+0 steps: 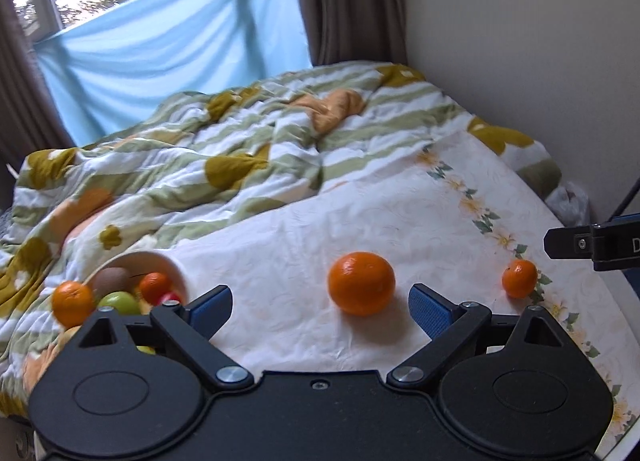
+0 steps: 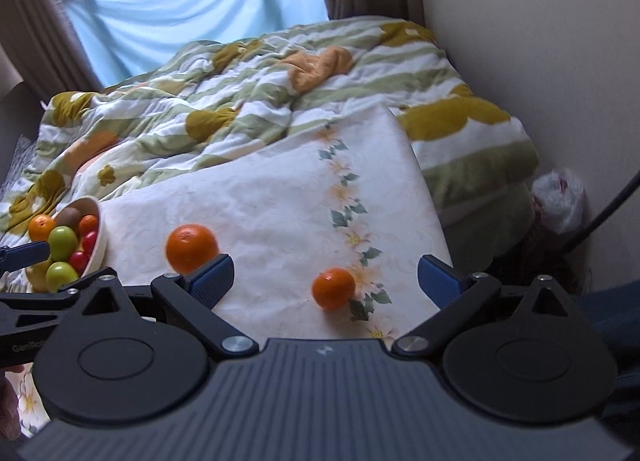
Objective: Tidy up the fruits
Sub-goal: 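Move both open tools away from the bowl toward the remaining citrus, then grasp the last orange with the left tool while the right tool grasps a mandarin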
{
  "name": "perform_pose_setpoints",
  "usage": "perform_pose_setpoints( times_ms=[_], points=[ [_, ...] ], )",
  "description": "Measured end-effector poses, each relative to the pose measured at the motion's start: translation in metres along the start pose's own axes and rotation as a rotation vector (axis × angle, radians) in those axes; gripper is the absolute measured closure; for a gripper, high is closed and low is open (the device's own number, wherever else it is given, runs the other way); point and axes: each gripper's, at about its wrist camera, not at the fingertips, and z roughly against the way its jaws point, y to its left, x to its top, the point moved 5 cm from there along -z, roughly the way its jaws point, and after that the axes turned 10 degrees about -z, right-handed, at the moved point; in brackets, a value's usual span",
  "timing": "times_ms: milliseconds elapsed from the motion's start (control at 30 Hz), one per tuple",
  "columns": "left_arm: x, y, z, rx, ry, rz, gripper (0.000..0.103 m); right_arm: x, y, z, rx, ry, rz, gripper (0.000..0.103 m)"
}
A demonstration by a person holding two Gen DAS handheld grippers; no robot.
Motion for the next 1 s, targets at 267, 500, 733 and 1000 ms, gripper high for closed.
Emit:
perform_pose_setpoints(
  times_ms=[267, 500, 733, 1000],
  points=[
    [0.008, -0.010, -0.061, -0.108, 0.065, -0.076, 0.006, -0.003, -0.013, -0.039, -0.055, 0.059, -0.080, 0.000],
    [0.006, -0.017, -0.092, -0.163, 0.104, -0.126, 0.010, -0.011, -0.013, -0.066, -0.108, 0.102, -0.103, 0.000],
    [0.003, -0.022, -0.106, -0.195, 0.127, -0.149, 0.017, -0.016, -0.008, -0.084, -0.127, 0.134, -0.122, 0.000],
    [0.002, -0.022, -0.112, -0.205, 0.131, -0.149, 0.038, -0.018, -0.003, -0.094, -0.136, 0.156, -0.117, 0.023]
  ],
)
